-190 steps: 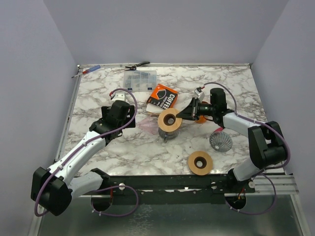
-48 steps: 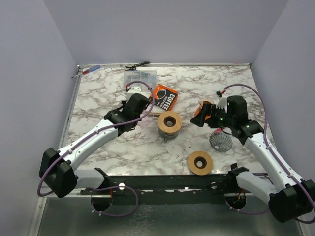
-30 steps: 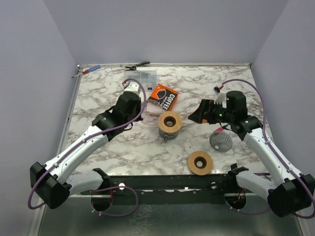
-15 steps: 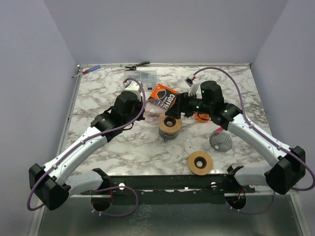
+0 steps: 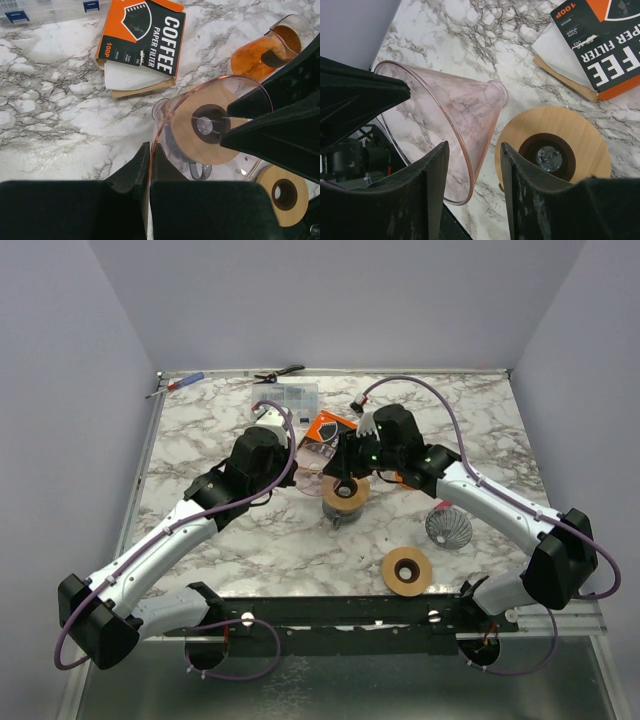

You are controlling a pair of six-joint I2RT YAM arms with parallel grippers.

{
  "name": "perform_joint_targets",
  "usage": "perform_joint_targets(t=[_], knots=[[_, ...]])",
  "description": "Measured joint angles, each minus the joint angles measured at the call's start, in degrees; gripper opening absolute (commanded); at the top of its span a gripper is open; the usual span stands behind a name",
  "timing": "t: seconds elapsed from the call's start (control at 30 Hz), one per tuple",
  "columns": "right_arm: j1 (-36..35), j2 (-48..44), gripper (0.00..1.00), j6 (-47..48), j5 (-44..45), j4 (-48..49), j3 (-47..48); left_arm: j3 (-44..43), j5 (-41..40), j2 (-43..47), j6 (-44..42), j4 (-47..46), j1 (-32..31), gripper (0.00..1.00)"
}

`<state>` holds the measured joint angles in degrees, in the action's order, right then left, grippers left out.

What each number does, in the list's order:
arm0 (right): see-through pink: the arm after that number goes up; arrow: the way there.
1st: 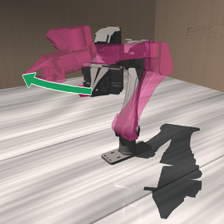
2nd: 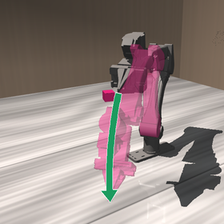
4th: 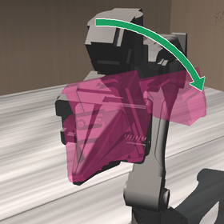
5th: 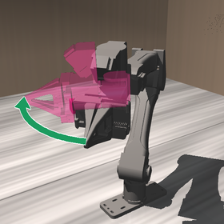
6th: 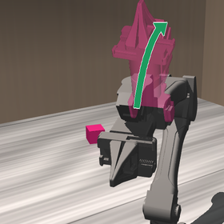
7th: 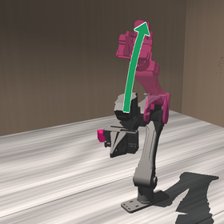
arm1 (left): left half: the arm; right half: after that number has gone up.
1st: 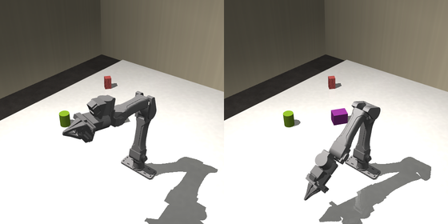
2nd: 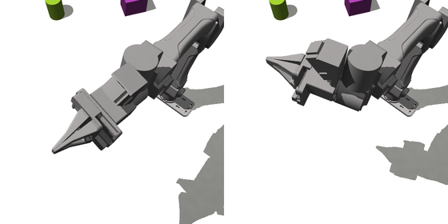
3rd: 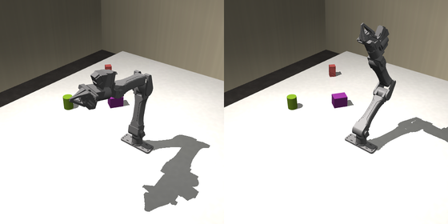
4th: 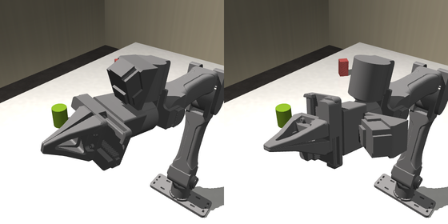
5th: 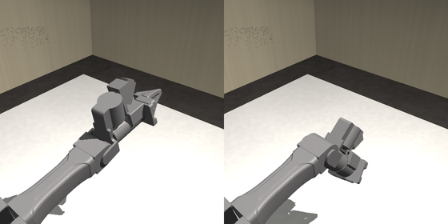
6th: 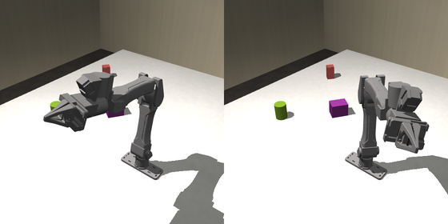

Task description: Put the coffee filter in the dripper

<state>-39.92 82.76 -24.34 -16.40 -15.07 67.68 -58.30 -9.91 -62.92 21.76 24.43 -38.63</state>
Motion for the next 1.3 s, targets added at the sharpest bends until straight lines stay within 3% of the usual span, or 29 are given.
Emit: perform_joint_targets(t=[0.2, 0.5, 0.73, 0.8, 0.87, 0.97, 1.3], knots=[[-0.5, 0.8, 0.40, 0.0, 2.3, 0.0, 0.8, 0.3, 1.2, 0.2, 0.0, -0.7, 0.0, 0.00], [-1.2, 1.2, 0.19, 0.0, 4.3, -0.4, 1.5, 1.1, 2.2, 1.0, 0.0, -1.5, 0.0, 0.04], [-1.3, 1.5, 0.00, 0.3, 6.9, -2.6, 1.5, 1.2, 3.4, 1.5, 0.4, -3.6, 0.0, 0.25], [-1.3, 1.7, 0.00, 0.2, 7.0, -2.8, 1.5, 1.2, 3.6, 2.1, 0.4, -3.8, -0.1, 0.43], [-1.3, 1.7, 0.00, 0.1, 7.3, -2.8, 1.5, 1.2, 4.0, 2.4, 0.2, -3.9, 0.0, 0.78], [-1.3, 1.7, 0.00, -0.2, 8.0, -2.8, 1.5, 1.2, 4.6, 2.5, 0.7, -4.2, 0.0, 0.98], [-1.3, 0.5, 0.00, -0.3, 12.3, -4.9, 1.5, 1.2, 5.9, 4.2, 0.2, -4.8, 0.0, 0.99]])
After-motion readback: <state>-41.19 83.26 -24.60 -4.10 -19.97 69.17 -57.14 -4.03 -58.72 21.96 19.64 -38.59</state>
